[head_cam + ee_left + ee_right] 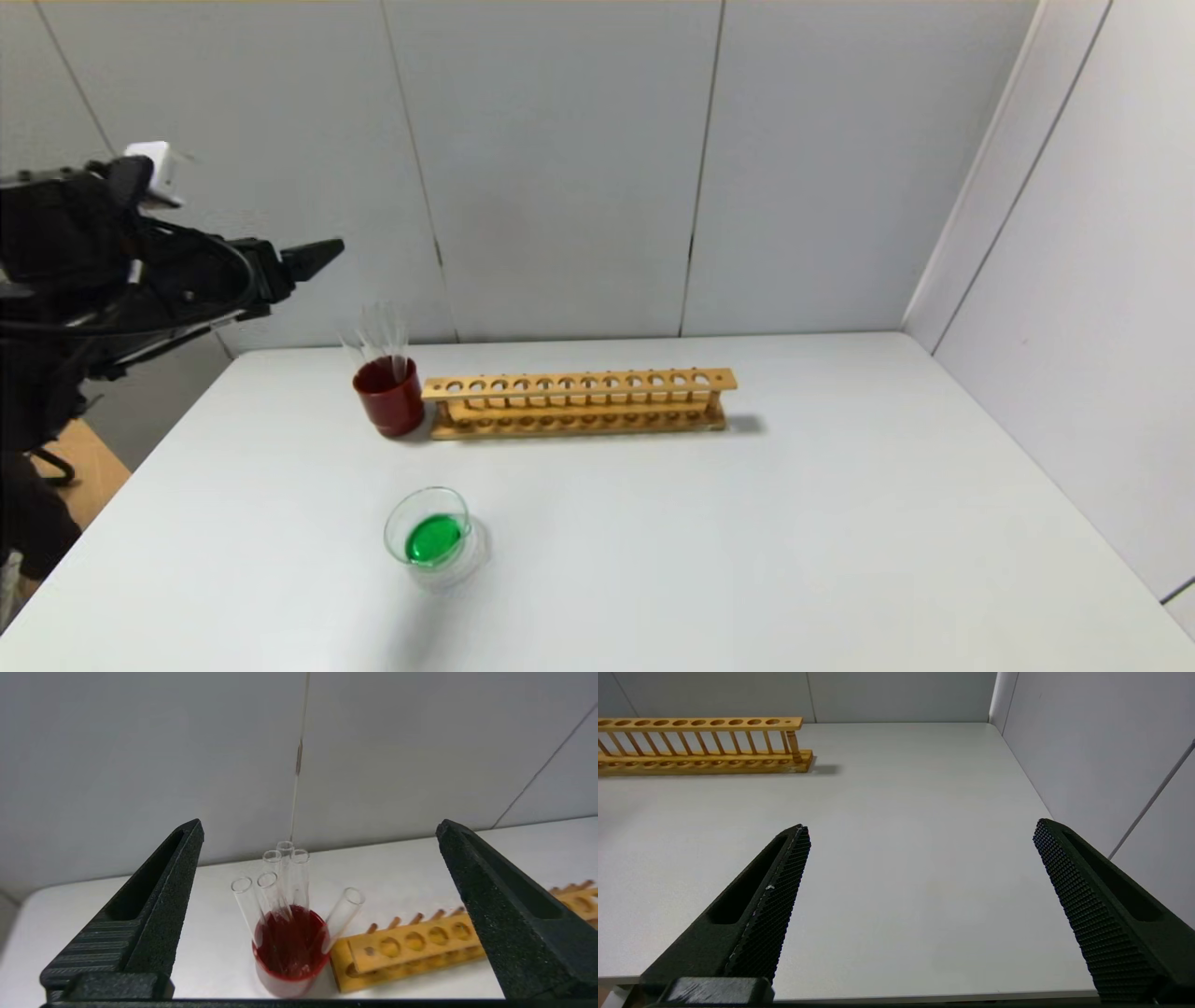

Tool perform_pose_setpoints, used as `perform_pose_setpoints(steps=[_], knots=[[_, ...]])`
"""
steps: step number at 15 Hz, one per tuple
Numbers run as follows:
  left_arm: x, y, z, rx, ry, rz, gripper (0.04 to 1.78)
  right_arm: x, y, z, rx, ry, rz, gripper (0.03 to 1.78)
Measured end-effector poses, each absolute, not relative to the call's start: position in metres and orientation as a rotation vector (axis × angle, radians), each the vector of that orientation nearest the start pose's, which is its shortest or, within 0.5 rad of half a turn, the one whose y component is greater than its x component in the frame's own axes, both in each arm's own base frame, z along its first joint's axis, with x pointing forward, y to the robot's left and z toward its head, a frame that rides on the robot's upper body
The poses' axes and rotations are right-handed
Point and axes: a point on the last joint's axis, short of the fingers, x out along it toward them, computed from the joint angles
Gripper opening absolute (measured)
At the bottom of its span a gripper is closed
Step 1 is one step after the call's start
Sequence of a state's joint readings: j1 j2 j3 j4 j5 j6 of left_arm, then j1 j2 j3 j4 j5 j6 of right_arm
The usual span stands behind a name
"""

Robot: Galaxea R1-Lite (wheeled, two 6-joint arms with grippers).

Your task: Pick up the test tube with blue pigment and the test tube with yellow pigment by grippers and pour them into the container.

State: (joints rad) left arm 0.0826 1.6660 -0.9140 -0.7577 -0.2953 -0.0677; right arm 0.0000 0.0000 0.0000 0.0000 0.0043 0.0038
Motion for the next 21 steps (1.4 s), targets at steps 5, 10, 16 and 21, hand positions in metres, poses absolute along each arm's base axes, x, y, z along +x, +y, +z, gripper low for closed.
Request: perform_pose_setpoints(steps=[5,10,16,21], knots=[[0.191,0.013,0.272,0.003,0.049,-0.053,1.75,-0.023,0.000,0.075,0.004,0.000,0.004,1.75],[0.082,0.005,0.244,0.017,0.059,-0.012,1.75,-0.023,0.000,0.075,0.004,0.000,0.004,1.75],[-0.002,-0.005,0.189,0.035,-0.086,-0.125,1.75,-0.023,0.000,0.075,0.004,0.000,0.004,1.75],[-0.020,-0.007,0.160,0.033,-0.144,-0.296,1.75,-0.023,0.000,0.075,0.004,0.000,0.004,1.75]])
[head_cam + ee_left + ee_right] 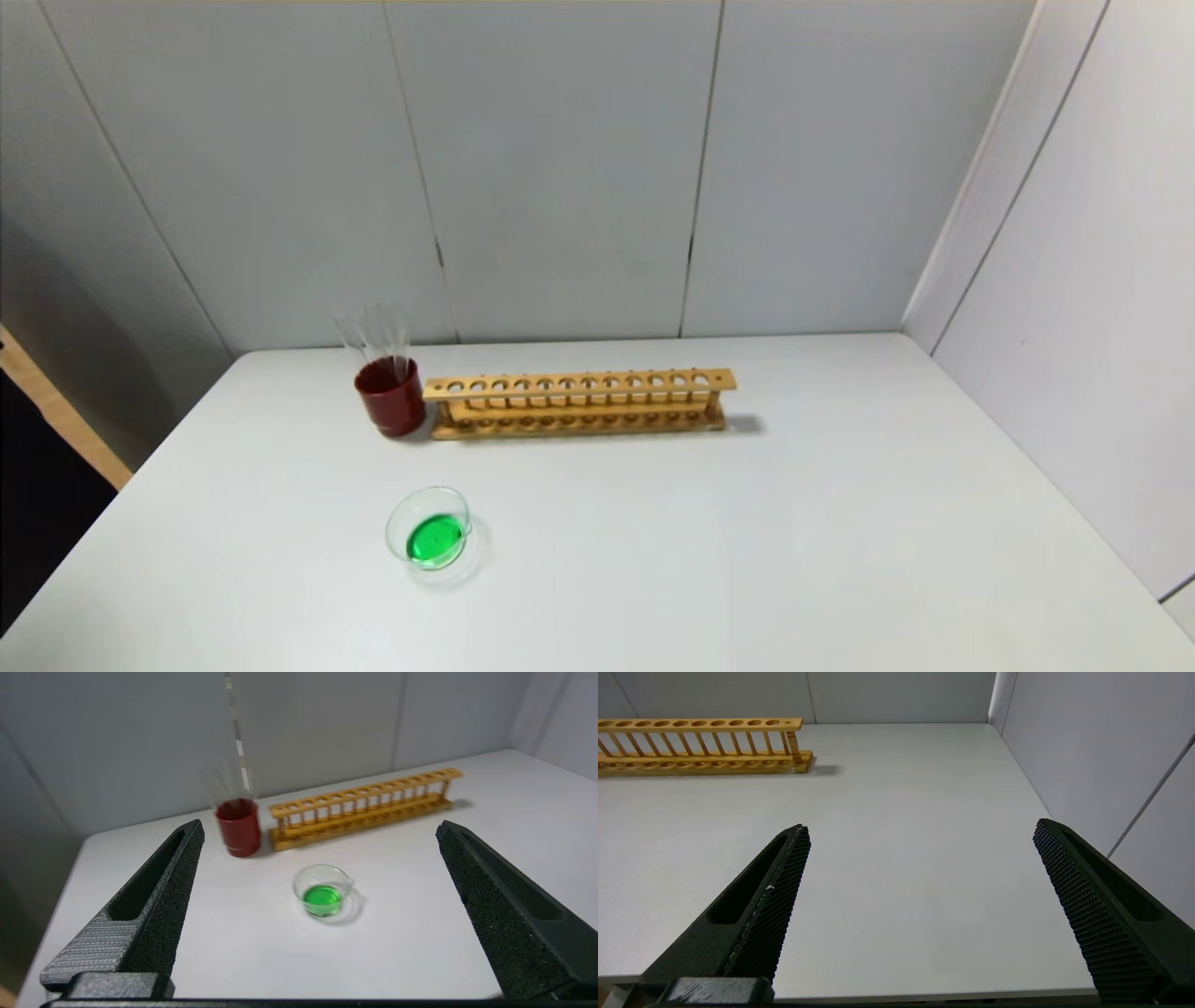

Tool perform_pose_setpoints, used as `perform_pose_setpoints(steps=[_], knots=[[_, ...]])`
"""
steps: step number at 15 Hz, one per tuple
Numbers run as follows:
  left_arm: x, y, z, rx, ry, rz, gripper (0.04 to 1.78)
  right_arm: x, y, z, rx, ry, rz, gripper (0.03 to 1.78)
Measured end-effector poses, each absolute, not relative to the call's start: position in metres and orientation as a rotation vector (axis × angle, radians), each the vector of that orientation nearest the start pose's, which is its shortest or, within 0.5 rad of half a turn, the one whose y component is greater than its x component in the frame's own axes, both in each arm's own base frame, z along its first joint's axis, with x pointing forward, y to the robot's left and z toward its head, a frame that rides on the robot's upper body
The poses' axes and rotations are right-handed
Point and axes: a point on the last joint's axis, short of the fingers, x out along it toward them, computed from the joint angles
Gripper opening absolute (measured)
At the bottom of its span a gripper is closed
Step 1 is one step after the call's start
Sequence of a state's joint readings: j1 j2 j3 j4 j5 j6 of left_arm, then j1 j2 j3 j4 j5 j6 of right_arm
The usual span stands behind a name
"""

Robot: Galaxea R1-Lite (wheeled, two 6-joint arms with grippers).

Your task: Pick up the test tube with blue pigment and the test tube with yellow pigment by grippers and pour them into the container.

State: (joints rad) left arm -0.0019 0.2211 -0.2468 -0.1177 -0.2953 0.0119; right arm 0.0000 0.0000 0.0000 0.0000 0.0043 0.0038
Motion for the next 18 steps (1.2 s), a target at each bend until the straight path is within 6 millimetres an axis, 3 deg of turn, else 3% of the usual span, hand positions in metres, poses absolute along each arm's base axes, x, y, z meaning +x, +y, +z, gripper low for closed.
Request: perform_pose_setpoints(steps=[2,5,7,14,18], knots=[[-0.026,-0.007,0.143,0.034,-0.144,-0.313,1.75,-0.023,0.000,0.075,0.004,0.000,0.004,1.75],[-0.026,-0.006,0.101,0.017,-0.071,-0.298,1.75,-0.023,0.000,0.075,0.004,0.000,0.004,1.75],[-0.027,-0.006,0.090,0.003,-0.022,-0.273,1.75,-0.023,0.000,0.075,0.004,0.000,0.004,1.75],[-0.029,-0.002,0.083,-0.061,0.053,-0.077,1.75,-0.023,0.000,0.075,0.001,0.002,0.004,1.75],[-0.029,-0.001,0.082,-0.054,0.076,-0.051,1.75,-0.023,0.000,0.075,0.001,0.002,0.004,1.75]])
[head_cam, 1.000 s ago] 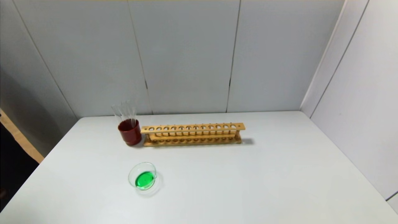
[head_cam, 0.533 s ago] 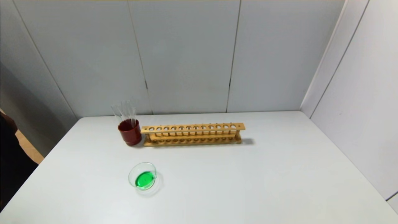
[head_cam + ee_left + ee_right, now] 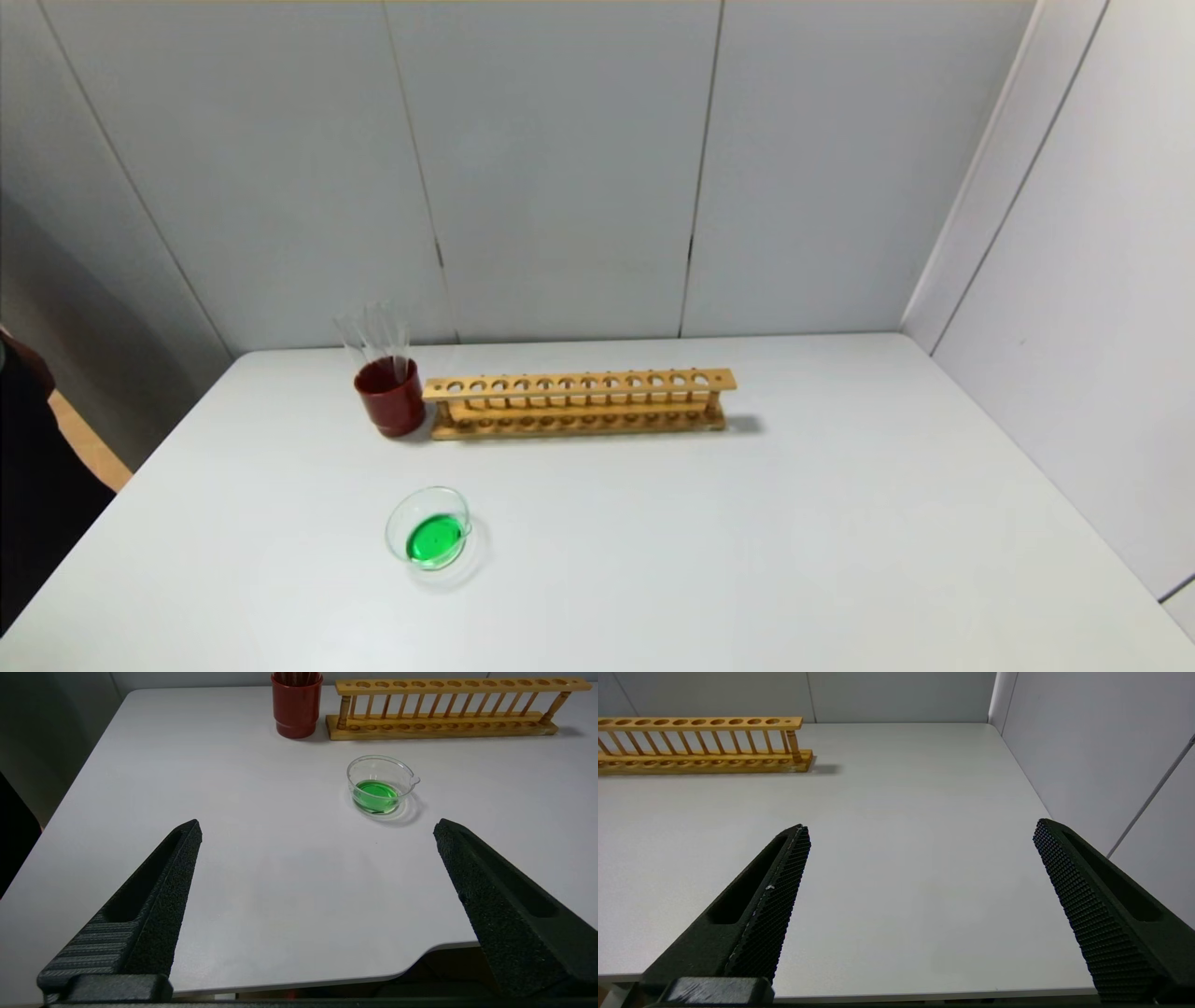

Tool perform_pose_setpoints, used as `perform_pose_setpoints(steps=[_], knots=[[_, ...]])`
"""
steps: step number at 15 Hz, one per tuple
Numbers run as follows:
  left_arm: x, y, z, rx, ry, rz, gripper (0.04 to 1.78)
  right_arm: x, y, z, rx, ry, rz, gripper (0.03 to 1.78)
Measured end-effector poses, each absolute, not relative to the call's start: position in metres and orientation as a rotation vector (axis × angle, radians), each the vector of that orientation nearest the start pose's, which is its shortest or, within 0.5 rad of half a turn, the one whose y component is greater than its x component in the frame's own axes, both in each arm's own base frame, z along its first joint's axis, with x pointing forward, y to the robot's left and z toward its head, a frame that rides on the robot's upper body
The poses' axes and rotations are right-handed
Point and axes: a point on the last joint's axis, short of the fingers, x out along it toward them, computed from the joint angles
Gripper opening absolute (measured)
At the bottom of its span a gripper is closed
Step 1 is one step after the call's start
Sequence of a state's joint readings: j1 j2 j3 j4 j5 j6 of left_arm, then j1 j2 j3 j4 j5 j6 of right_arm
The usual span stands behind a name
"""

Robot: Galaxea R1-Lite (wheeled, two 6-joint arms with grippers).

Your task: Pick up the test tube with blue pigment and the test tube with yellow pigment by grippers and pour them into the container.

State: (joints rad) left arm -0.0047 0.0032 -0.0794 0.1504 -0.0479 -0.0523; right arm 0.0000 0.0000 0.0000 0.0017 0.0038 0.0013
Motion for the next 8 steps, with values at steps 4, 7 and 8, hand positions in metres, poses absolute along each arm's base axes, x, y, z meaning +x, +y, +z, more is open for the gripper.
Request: perform_pose_setpoints(steps=[4,7,8], knots=[[-0.0306,-0.0010,0.0825,-0.065,0.080,-0.052,1.75,-0.0228,0.0001,0.0755,0.001,0.000,0.004,1.75],[-0.0304,-0.0005,0.0824,-0.043,0.074,-0.030,1.75,-0.0228,0.0001,0.0754,0.002,0.001,0.004,1.75],[-0.0299,-0.0004,0.0822,-0.040,0.068,-0.025,1.75,-0.0228,0.0001,0.0754,0.001,0.001,0.004,1.75]])
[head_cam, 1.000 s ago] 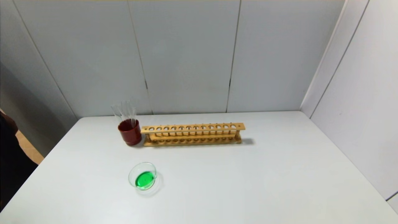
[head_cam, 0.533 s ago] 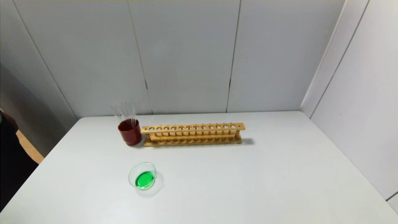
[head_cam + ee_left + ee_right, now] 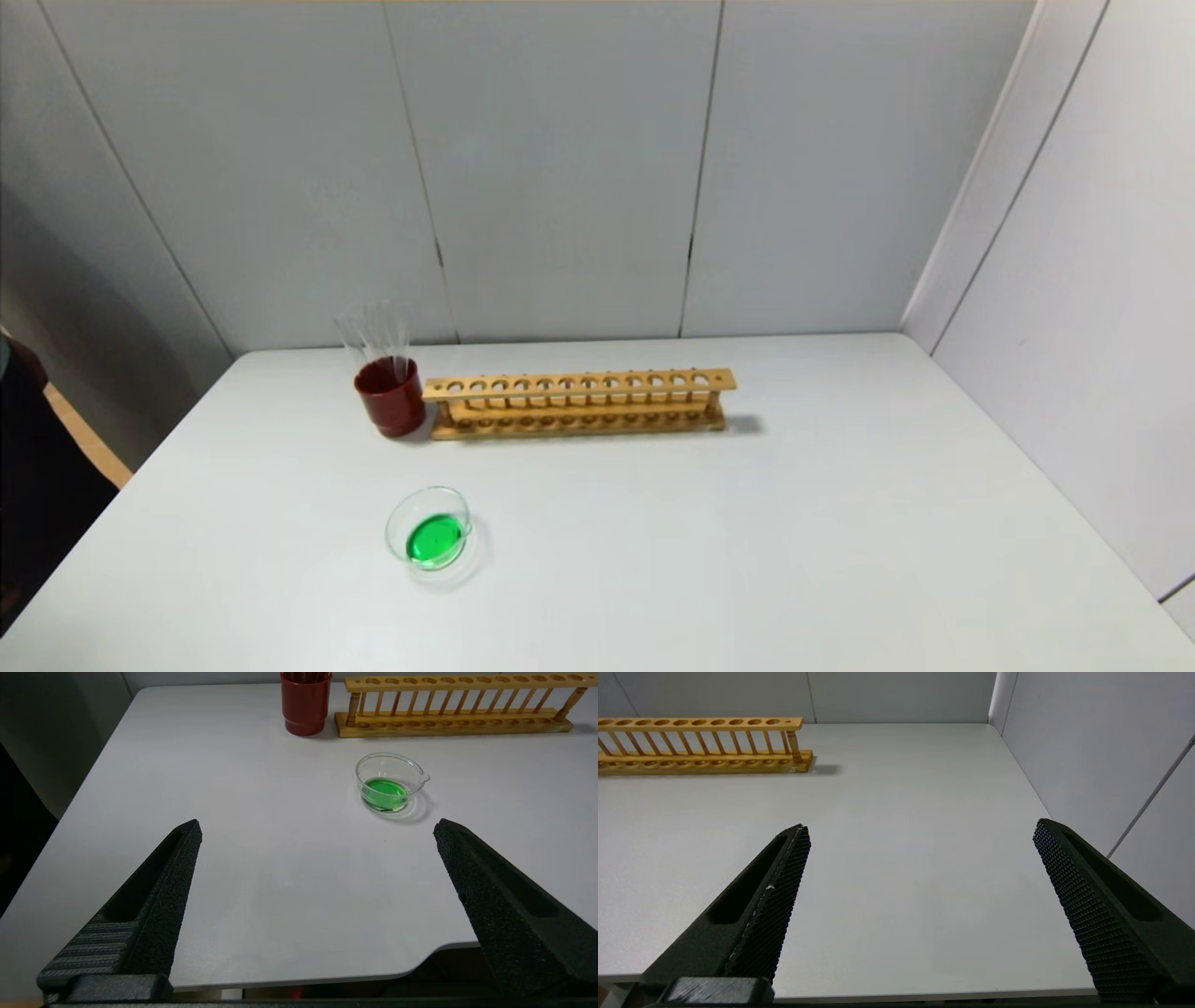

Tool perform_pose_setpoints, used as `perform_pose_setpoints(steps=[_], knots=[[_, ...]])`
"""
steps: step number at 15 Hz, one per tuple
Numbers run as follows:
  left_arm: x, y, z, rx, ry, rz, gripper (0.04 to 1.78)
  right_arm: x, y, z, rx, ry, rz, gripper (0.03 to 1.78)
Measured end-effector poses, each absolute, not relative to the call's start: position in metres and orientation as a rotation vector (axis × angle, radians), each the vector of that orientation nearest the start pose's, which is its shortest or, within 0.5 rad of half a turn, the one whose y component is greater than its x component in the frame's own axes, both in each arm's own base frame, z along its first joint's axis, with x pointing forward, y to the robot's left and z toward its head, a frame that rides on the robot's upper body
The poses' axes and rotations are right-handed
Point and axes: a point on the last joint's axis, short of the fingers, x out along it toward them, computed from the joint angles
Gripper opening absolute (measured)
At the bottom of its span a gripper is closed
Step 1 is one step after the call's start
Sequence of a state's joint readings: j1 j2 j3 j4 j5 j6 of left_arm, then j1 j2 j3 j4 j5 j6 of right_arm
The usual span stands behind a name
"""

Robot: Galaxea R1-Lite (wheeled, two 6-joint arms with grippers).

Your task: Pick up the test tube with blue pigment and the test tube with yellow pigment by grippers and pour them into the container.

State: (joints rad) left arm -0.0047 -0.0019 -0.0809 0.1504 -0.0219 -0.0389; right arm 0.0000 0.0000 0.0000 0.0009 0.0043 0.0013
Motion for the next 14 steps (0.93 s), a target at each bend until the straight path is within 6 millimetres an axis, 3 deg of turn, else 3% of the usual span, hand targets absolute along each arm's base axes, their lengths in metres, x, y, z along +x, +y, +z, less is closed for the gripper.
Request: perform_pose_setpoints(steps=[5,14], knots=[[-0.0247,-0.0002,0.0768,0.102,0.024,-0.006,1.75,-0.0228,0.0001,0.0753,0.002,0.001,0.004,1.75],[-0.0229,-0.0007,0.0747,0.093,0.004,-0.028,1.75,-0.0228,0.0001,0.0755,0.002,0.000,0.004,1.75]])
